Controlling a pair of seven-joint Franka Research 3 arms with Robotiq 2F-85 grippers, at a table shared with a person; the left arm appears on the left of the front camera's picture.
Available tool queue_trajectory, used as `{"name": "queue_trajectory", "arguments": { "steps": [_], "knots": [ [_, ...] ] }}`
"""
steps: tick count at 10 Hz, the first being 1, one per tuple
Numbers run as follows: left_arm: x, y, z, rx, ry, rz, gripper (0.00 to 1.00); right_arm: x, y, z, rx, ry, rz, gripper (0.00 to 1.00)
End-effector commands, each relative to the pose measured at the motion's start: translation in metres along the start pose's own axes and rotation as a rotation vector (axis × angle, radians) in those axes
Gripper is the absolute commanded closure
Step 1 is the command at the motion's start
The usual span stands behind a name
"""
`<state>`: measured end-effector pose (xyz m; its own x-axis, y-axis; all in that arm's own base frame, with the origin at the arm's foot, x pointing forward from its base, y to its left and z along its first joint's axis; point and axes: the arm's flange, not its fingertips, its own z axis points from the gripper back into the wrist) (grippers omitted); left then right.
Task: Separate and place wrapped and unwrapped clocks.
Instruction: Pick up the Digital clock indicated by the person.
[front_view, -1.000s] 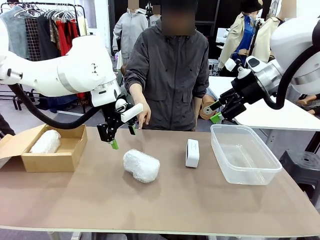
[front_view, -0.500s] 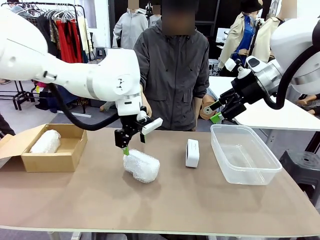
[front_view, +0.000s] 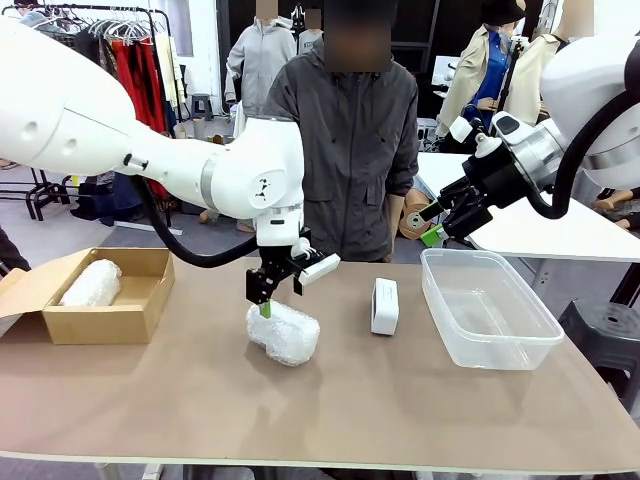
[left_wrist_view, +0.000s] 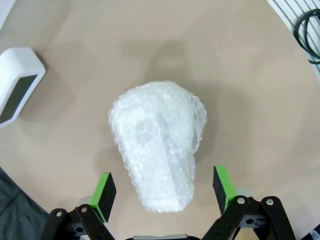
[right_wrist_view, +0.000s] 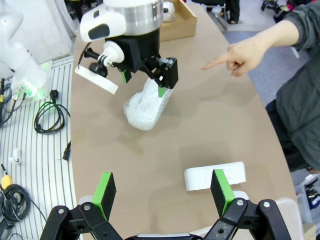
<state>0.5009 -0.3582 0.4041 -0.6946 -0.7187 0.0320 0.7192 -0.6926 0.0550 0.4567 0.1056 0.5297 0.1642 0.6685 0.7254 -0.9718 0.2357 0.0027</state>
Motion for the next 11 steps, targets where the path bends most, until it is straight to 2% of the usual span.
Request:
{"name": "queue_trajectory", "arguments": {
  "steps": [1, 5, 11],
  "knots": [
    [0.005, 0.006, -0.012, -0.015, 0.009, 0.003, 0.0, 0.001, -0.001, 0.001, 0.004, -0.005, 0.008, 0.0],
    [0.011, 0.008, -0.032, -0.013, 0.037, -0.007, 0.0, 0.001, -0.001, 0.001, 0.004, -0.005, 0.008, 0.0],
    [-0.001, 0.011, -0.054, -0.031, 0.05, 0.011, 0.0, 0.001, -0.001, 0.001, 0.004, -0.005, 0.008, 0.0]
  ]
}}
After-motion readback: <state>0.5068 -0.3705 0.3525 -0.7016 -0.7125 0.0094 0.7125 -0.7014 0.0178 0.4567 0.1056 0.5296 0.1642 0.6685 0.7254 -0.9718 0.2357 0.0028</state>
